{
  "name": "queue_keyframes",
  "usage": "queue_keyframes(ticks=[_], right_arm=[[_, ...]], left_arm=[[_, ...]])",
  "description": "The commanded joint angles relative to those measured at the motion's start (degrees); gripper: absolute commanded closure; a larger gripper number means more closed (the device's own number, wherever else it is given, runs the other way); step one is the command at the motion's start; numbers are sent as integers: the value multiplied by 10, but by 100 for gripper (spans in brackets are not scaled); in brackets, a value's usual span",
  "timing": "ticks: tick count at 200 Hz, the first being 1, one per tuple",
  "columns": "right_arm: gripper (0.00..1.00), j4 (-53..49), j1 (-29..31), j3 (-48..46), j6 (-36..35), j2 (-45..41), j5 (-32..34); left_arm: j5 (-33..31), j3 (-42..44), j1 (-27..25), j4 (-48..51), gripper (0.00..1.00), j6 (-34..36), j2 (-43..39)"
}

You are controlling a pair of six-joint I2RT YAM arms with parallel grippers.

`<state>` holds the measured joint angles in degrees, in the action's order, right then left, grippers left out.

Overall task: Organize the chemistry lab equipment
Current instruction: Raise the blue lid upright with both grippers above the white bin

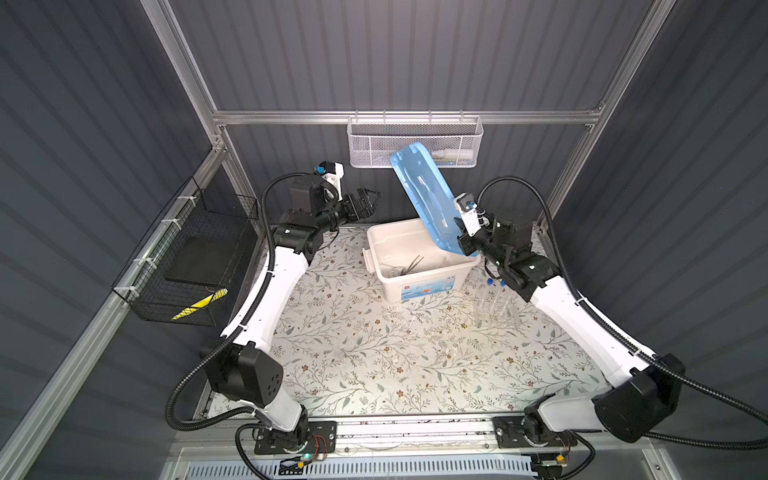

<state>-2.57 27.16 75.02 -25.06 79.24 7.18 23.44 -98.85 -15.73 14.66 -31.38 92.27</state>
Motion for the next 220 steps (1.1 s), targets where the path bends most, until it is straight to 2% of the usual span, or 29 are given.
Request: queue_keyframes(ticks=[1, 48, 67, 103, 124, 146, 188, 220], right_arm=[[91, 99, 24, -28, -133, 0, 108], [92, 243, 75, -111, -302, 15, 177], [92, 284, 92, -127, -347, 27, 186], [92, 351, 110, -147, -402, 52, 201], [92, 410, 120, -165, -434, 63, 209], [90, 428, 131, -176, -445, 68, 207], [88, 482, 141, -197, -476, 84, 207], [85, 504, 146, -220, -490, 88, 194]], left_arm=[[58, -16, 18, -63, 0, -61, 13], [109, -16, 32, -122, 0, -129, 40], [123, -9, 32, -131, 0, -153, 53], [165, 27, 32, -155, 1, -205, 71], [166, 50, 32, -149, 1, -207, 69], [168, 76, 32, -149, 2, -212, 65], [180, 121, 32, -151, 11, -218, 57], [181, 148, 32, -157, 25, -217, 50]])
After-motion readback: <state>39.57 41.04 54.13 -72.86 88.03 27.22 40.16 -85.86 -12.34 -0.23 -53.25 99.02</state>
